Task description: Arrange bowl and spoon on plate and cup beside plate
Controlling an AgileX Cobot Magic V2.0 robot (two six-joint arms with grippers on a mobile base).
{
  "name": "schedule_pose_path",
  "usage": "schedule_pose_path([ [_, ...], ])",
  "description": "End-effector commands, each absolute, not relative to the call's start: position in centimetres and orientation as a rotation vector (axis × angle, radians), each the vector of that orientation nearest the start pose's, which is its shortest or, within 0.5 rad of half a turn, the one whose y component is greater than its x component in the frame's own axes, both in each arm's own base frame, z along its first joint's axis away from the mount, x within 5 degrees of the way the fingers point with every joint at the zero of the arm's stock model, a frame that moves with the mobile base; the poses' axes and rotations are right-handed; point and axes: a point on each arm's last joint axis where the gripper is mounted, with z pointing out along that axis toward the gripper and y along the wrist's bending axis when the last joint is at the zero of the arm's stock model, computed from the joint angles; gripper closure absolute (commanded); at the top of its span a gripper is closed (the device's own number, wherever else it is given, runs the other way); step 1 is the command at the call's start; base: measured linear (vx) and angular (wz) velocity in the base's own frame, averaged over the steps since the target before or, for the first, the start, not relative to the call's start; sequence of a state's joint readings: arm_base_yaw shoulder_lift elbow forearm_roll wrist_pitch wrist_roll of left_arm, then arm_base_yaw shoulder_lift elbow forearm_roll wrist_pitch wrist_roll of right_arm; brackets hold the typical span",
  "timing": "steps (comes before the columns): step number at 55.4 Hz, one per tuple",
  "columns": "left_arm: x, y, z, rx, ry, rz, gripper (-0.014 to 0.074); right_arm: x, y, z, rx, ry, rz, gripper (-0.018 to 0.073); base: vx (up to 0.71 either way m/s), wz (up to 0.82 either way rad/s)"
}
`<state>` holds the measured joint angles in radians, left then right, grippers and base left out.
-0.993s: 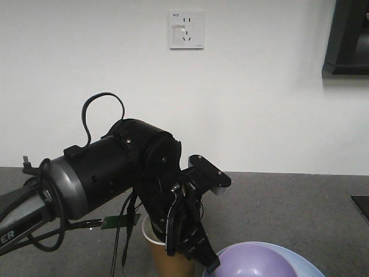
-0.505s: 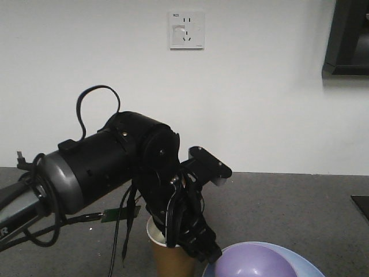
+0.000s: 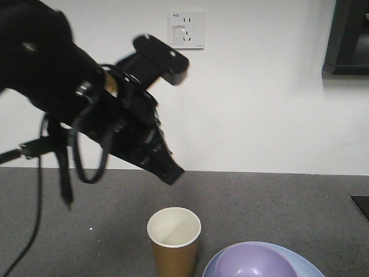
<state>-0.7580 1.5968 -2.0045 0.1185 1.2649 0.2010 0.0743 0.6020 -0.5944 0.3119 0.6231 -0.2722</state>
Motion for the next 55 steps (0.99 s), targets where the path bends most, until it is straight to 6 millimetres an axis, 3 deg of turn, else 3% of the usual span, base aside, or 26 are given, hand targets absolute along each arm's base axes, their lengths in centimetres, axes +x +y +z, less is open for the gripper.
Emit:
schedule_pose_path([
  [1,21.0,-18.1,51.4,0.976,1.957,-0.12,0.0605,11.6,2.4,32.7,-0.18,1.983,0.213,0.0568,0.0,0.0],
  [7,18.5,-15.3,51.2,0.937,1.914,-0.097,0.0602,11.6,2.4,32.8,-0.176,1.984,0.222,0.0568,0.0,0.0],
  [16,14.7,-11.4,46.8,0.82,1.866,-0.143,0.0602,11.5,2.4,32.8,-0.187,1.975,0.214,0.0568,0.0,0.0],
  [22,12.2,-9.2,41.5,0.747,1.859,-0.211,0.0602,10.8,2.3,33.0,-0.224,1.9,0.182,0.0567,0.0,0.0],
  [36,7.8,-5.4,33.3,0.601,1.852,-0.369,0.0602,8.5,2.3,31.8,-0.281,1.714,0.14,0.0566,0.0,0.0],
  [43,6.9,-4.9,31.9,0.595,1.751,-0.412,0.0602,8.0,2.1,31.5,-0.272,1.681,0.126,0.0566,0.0,0.0],
  [55,6.8,-5.0,32.0,0.589,1.696,-0.44,0.0602,7.9,2.2,31.2,-0.287,1.703,0.134,0.0565,0.0,0.0],
])
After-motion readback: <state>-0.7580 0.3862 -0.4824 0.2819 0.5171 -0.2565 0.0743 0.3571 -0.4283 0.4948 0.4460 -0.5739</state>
